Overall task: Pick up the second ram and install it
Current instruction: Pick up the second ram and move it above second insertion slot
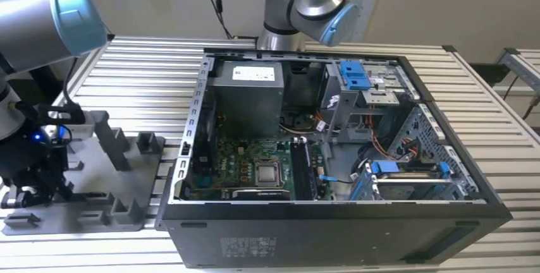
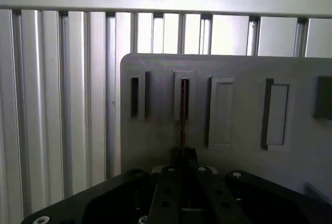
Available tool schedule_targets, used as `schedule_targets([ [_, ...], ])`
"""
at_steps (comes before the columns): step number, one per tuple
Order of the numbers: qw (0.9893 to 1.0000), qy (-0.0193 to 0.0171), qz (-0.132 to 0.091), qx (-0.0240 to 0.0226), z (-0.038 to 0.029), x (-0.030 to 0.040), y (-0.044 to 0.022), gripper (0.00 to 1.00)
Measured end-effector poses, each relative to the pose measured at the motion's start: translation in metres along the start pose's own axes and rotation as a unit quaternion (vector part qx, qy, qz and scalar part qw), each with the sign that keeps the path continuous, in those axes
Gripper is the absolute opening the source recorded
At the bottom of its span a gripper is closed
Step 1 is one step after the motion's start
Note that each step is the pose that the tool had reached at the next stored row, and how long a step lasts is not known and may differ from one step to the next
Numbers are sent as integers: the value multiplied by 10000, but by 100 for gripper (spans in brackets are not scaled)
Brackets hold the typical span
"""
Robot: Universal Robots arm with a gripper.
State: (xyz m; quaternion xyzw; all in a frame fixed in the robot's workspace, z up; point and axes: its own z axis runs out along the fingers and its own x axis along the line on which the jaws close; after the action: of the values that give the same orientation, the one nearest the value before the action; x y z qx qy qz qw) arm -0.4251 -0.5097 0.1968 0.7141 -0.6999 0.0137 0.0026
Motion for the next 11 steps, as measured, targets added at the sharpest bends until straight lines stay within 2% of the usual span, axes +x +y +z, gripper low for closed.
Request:
schedule_targets([
  [11, 10000, -6, 0, 0, -177, 4, -3, 14],
])
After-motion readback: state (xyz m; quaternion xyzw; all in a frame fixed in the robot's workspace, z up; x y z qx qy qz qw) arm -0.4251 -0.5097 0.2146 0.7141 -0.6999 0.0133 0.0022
